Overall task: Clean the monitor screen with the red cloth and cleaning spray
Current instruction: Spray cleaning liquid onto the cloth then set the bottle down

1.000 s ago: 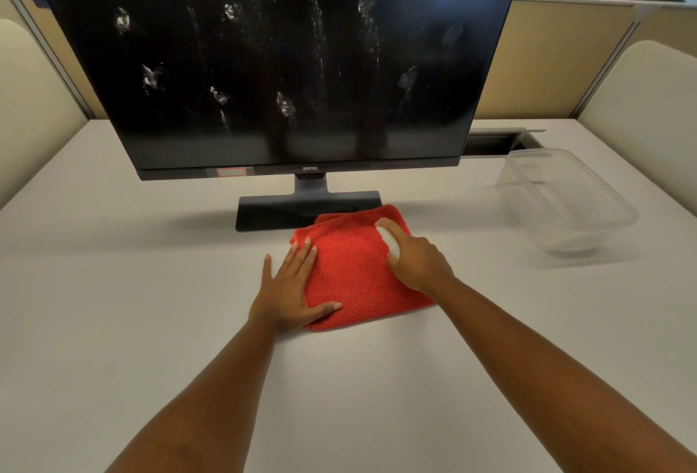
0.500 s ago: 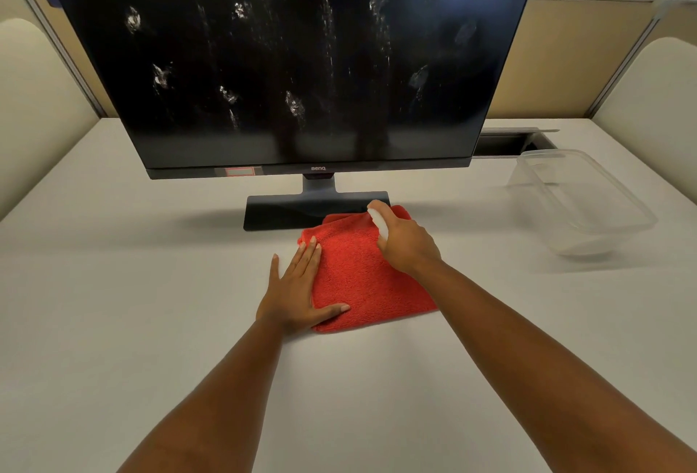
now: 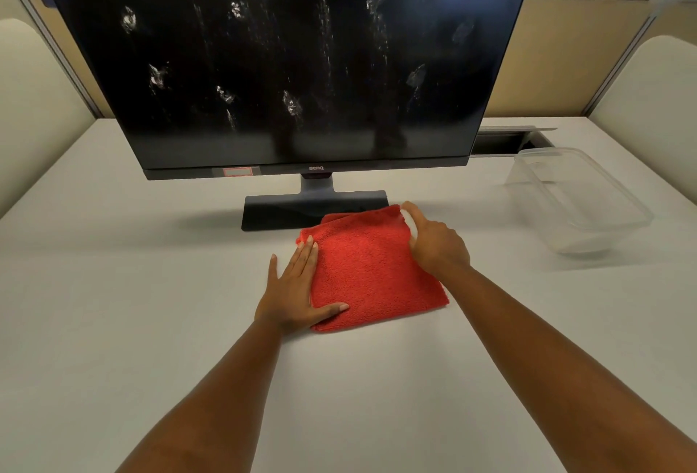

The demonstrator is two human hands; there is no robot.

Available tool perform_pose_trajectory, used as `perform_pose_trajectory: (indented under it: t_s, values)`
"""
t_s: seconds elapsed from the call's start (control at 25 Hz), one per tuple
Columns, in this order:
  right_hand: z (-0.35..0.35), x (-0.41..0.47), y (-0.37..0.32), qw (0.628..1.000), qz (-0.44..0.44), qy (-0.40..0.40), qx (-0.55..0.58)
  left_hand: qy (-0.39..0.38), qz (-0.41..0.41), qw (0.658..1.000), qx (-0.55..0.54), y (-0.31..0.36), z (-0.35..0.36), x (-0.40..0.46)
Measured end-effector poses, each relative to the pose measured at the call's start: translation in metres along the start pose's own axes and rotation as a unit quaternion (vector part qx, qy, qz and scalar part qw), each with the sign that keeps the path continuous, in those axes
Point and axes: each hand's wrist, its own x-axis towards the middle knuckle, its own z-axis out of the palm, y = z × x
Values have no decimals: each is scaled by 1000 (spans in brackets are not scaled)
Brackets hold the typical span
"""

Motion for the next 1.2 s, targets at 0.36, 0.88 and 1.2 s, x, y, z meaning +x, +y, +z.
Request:
perform_pose_trajectory:
  t_s: [0.36,0.88,1.2]
  values:
    - [1,-25,23,999,-20,-20,-25,8,0,1000,11,-1,2,-2]
    - [-14,-18,40,949,25,77,306,45,-24,999,-7,1,2,-4]
    - [-37,10,83,922,72,141,355,23,-27,999,8,-2,3,-3]
